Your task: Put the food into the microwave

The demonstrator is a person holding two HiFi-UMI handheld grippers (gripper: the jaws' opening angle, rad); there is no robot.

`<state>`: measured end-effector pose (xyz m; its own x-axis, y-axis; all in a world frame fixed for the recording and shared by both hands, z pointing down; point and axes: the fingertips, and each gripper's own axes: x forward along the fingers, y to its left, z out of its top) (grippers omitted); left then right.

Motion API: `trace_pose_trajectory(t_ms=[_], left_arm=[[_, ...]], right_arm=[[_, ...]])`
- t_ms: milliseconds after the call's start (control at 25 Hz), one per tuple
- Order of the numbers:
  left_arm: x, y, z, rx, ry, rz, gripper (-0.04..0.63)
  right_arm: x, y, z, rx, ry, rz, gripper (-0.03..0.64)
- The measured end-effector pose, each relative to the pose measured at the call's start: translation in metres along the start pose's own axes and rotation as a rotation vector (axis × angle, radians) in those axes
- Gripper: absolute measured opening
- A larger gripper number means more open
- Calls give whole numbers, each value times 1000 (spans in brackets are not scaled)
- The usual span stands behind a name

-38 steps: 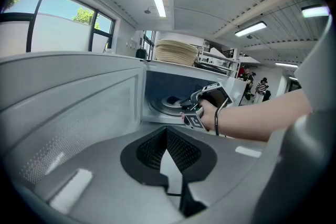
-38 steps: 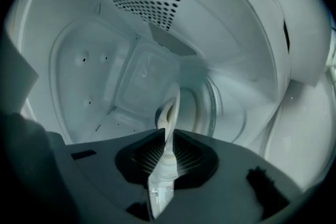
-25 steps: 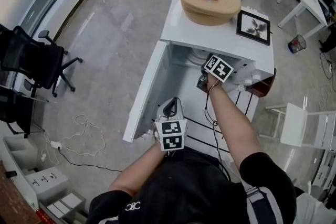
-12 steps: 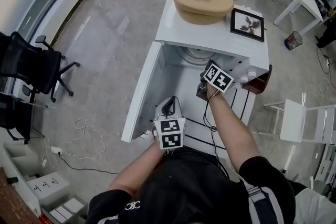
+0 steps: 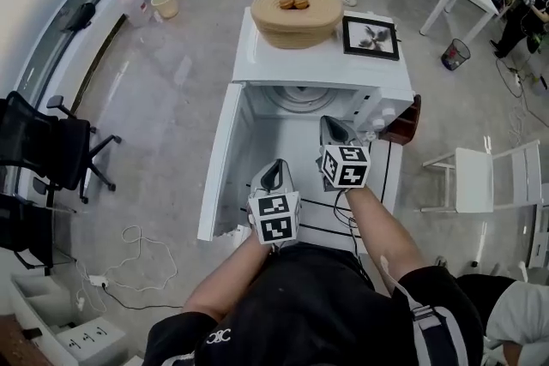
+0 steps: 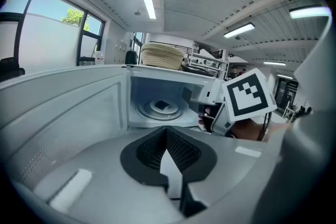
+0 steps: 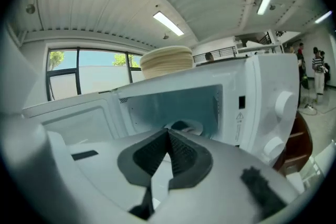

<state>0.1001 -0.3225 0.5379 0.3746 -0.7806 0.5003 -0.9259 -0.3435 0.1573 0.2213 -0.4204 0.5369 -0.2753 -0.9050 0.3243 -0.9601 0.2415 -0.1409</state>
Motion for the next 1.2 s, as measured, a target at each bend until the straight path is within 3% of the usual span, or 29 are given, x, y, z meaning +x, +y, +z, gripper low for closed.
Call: trace_pose_trajectory(t_ms=[160, 480, 920, 1200], left_arm=[[-3, -9, 7, 11, -23, -33, 8], [-5, -28, 7, 60, -28, -109, 8], [-7, -41, 0, 94, -22, -166, 8], [-10, -45, 3, 100, -32, -179, 8]], right_arm=[[-38, 14, 8, -55, -54, 9, 8], [-101, 18, -17, -44, -53, -89, 6], [-128, 9, -20, -11, -56, -164, 8], [-139, 14, -21, -30, -68, -154, 8]])
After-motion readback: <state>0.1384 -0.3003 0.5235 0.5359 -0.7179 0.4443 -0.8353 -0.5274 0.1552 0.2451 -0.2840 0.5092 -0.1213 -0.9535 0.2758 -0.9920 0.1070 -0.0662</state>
